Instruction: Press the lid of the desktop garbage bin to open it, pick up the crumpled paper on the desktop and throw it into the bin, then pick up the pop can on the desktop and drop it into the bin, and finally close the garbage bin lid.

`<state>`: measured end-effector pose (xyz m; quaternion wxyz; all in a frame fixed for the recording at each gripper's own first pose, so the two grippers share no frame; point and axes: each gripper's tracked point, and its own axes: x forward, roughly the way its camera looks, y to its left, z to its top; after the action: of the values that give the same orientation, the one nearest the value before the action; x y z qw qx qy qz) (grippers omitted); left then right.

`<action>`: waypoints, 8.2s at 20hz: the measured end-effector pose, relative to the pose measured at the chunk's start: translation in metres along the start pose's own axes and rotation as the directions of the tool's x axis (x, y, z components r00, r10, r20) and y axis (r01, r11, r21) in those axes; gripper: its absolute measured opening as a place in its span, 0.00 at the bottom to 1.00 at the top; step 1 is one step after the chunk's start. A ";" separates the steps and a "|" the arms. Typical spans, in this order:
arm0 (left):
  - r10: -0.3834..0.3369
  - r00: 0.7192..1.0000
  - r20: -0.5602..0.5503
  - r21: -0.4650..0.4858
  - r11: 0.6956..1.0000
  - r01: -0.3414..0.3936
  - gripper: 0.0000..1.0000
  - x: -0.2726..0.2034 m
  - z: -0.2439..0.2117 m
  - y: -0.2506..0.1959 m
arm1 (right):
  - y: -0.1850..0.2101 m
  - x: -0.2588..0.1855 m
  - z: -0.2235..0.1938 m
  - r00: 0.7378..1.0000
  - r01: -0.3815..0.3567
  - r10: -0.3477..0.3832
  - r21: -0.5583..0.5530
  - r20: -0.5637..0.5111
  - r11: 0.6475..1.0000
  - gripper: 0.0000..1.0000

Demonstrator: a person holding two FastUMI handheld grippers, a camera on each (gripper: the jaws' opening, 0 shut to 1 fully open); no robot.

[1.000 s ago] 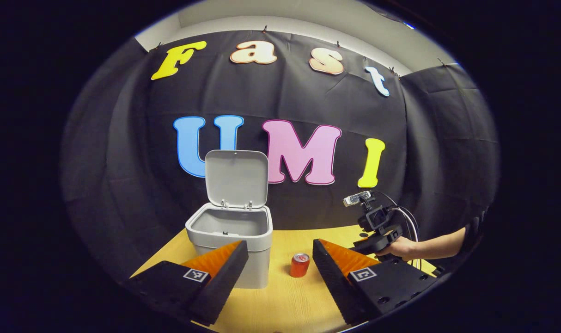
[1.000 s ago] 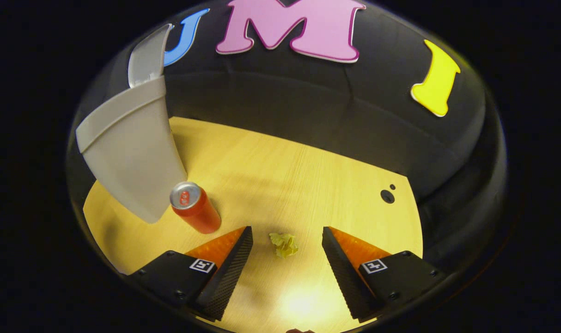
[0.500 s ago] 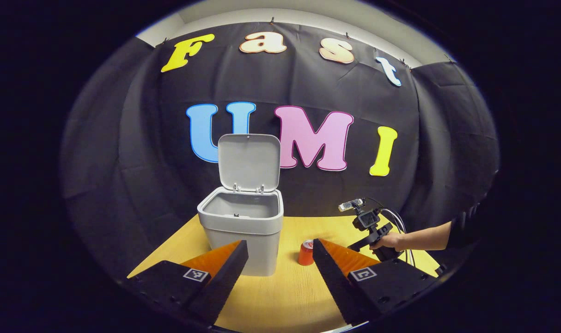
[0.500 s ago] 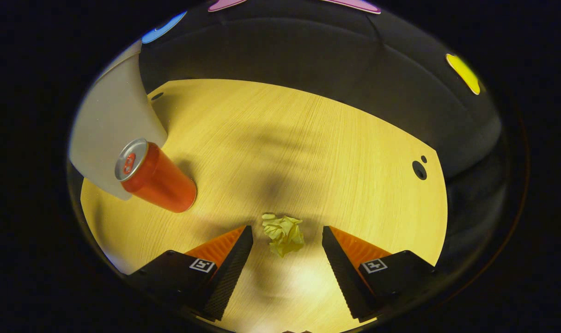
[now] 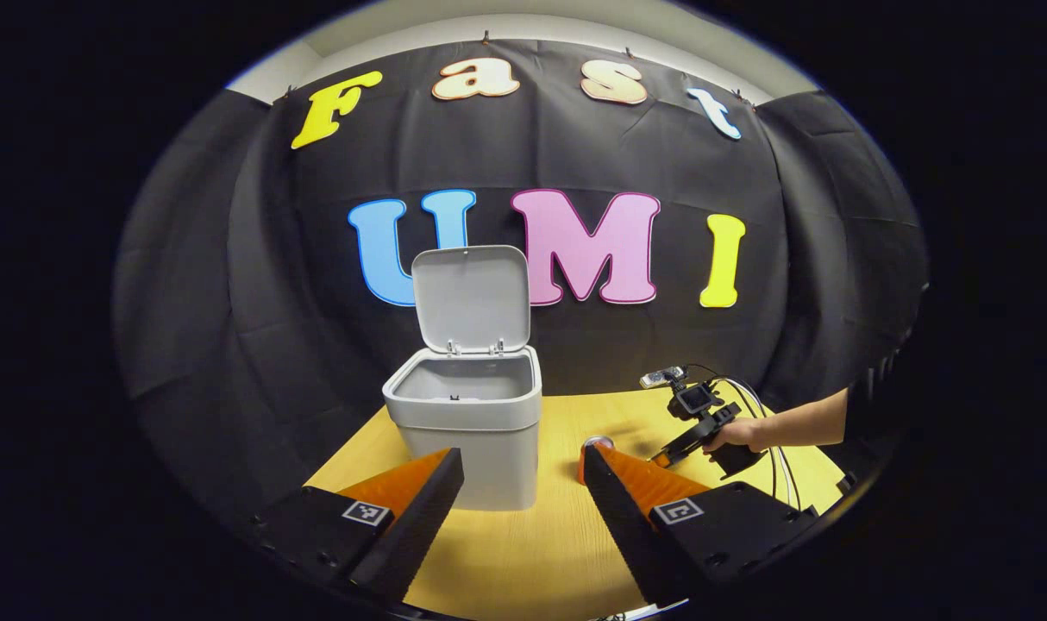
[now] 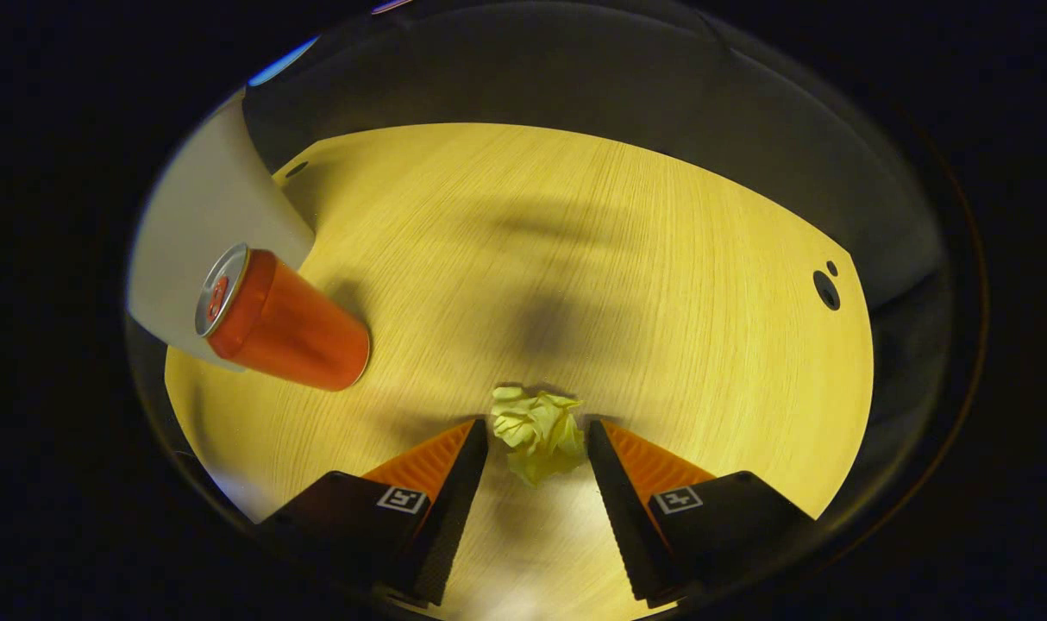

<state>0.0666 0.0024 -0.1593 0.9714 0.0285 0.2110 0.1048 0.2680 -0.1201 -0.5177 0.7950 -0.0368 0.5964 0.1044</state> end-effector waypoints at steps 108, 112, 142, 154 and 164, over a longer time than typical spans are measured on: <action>-0.360 0.926 0.113 0.094 0.932 0.350 0.88 0.222 -0.026 -0.181 | -0.058 -0.240 -0.057 0.543 0.221 -0.457 0.405 0.704 0.887 0.97; -0.362 0.913 0.187 0.103 0.932 0.348 0.87 0.195 0.059 -0.159 | -0.044 -0.277 -0.036 0.517 0.201 -0.447 0.405 0.729 0.892 0.97; 0.082 0.976 0.204 0.049 0.994 -0.094 0.93 0.219 0.090 0.121 | 0.096 -0.401 0.030 0.424 0.071 -0.232 0.223 0.875 0.972 0.98; 0.020 0.918 0.396 0.030 0.999 -0.035 0.92 0.249 0.251 0.132 | 0.126 -0.446 0.127 0.369 -0.007 -0.079 0.088 0.926 0.996 0.98; -0.113 0.976 0.187 0.098 0.991 0.096 0.92 0.323 0.226 0.117 | 0.130 -0.418 0.089 0.439 0.025 -0.142 0.146 0.887 0.989 0.97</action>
<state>0.4249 0.1840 -0.0722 0.9892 0.0701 0.1219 0.0411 0.2125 -0.0280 -0.0837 0.9946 0.0387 0.0895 0.0357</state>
